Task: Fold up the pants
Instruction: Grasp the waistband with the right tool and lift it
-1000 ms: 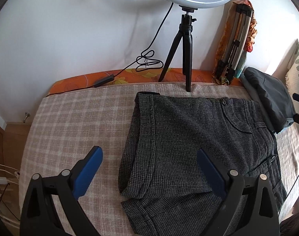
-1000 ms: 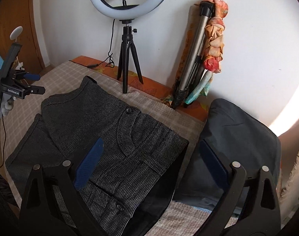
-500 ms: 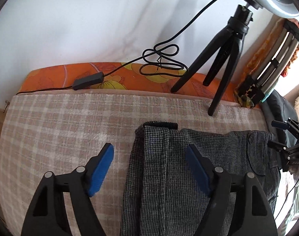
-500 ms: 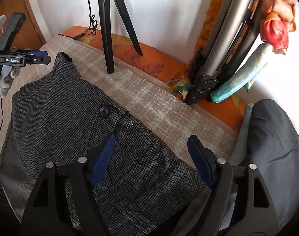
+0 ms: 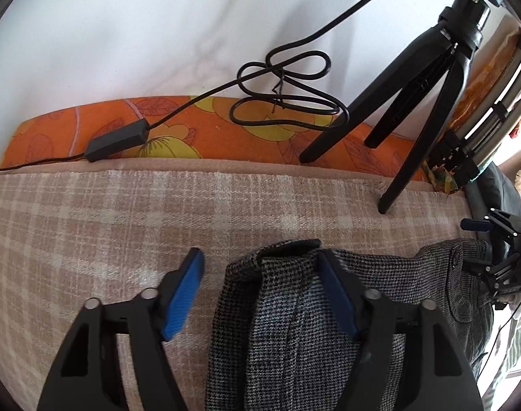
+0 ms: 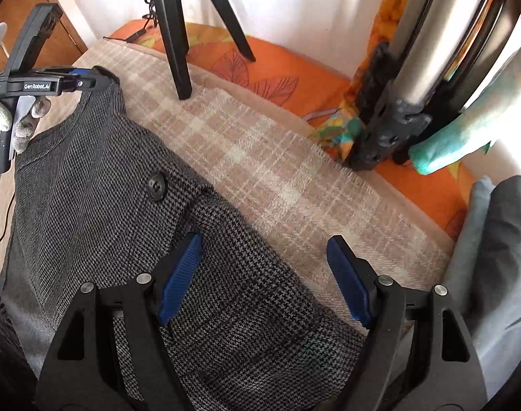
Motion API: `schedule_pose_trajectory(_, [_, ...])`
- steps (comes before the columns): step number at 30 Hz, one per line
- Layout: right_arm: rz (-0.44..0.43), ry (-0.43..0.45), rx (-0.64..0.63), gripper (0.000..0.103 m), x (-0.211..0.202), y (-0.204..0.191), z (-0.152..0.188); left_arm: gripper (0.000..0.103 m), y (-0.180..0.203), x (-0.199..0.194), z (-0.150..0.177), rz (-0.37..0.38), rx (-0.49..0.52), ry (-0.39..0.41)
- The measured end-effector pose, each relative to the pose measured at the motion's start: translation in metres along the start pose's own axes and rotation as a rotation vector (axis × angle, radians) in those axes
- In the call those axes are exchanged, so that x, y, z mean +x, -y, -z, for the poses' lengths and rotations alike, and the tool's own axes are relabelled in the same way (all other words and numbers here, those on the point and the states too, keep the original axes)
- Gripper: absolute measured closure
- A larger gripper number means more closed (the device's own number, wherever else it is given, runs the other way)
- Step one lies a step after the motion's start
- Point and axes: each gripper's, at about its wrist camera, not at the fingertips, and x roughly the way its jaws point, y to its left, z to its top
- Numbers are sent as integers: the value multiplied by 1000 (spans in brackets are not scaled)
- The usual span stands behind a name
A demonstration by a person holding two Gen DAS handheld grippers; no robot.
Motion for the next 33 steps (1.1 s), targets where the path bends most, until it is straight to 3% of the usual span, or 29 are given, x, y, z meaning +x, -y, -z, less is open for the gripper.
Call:
schedule_pose_trajectory(2, [-6, 5, -11, 37, 1, -3, -1, 57, 3, 0, 3, 6, 11, 10])
schedule_pose_trajectory(4, [-30, 8, -2, 63, -2, -3, 0, 65, 7, 0, 5, 10, 37, 17])
schedule_pose_trajectory(5, [-33, 9, 9, 67, -4, -2, 0, 65, 8, -1, 6, 11, 43, 21])
schedule_pose_trajectory(7, [-42, 17, 17, 84, -10, -1, 3, 70, 10, -2, 6, 21, 52, 34])
schedule_pose_trajectory(17, [52, 133, -7, 91, -60, -20, 17, 76, 9, -38, 10, 61, 70, 124])
schedule_pose_trajectory(22, [76, 199, -8, 91, -99, -35, 34, 76, 11, -81, 12, 86, 91, 195])
schedule_pose_trajectory(33, [108, 295, -57, 91, -168, -93, 67, 78, 31, -174, 62, 103, 118, 301])
